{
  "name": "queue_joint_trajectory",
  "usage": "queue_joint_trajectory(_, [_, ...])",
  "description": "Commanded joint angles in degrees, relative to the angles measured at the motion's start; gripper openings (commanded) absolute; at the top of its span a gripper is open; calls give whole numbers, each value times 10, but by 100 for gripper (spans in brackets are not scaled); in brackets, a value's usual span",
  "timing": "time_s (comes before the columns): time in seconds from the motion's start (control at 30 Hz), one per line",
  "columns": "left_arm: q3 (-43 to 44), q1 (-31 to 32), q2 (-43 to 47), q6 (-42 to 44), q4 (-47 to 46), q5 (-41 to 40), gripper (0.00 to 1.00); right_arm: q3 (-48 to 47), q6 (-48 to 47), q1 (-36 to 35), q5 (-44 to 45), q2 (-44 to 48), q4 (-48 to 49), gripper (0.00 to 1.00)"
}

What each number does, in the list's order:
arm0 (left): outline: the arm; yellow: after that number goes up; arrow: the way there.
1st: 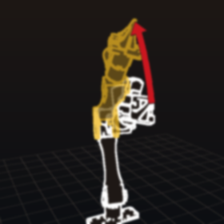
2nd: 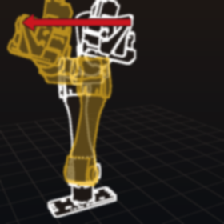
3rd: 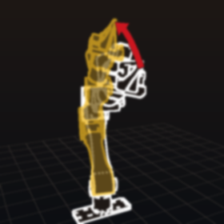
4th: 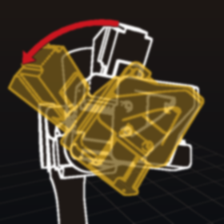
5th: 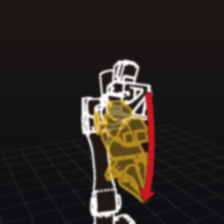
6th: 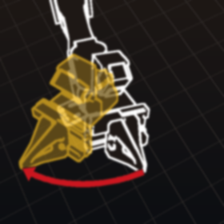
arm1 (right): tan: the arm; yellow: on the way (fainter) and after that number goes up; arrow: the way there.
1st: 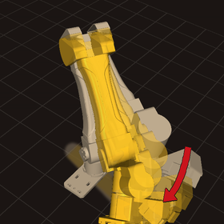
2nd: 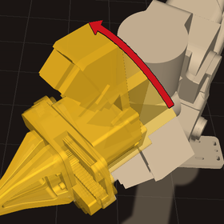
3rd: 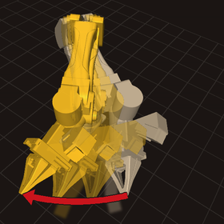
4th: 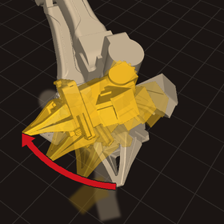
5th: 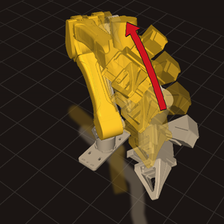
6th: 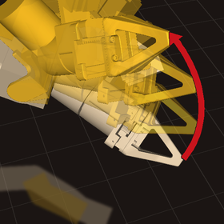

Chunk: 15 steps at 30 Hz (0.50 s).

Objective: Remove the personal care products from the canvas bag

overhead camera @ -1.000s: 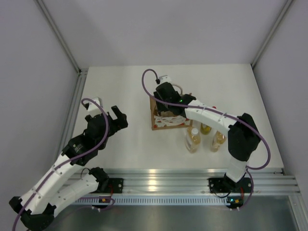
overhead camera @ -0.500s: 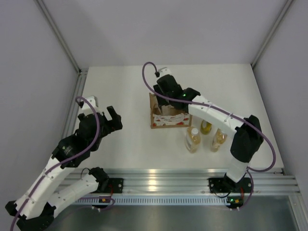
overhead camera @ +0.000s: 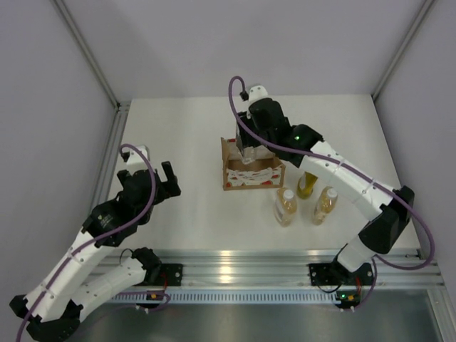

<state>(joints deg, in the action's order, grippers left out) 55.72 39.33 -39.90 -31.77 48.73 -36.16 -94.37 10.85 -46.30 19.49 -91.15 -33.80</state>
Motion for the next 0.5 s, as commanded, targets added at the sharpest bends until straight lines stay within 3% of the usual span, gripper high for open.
queue_joint_trajectory(0.0, [-3,1,6,2,1,-20,98,-62,-11,5,-15,62,65,0])
queue_joint_trajectory(0.47, [-4,1,19,0,1,-26,98,-99,-7,1,-96,64,65,0])
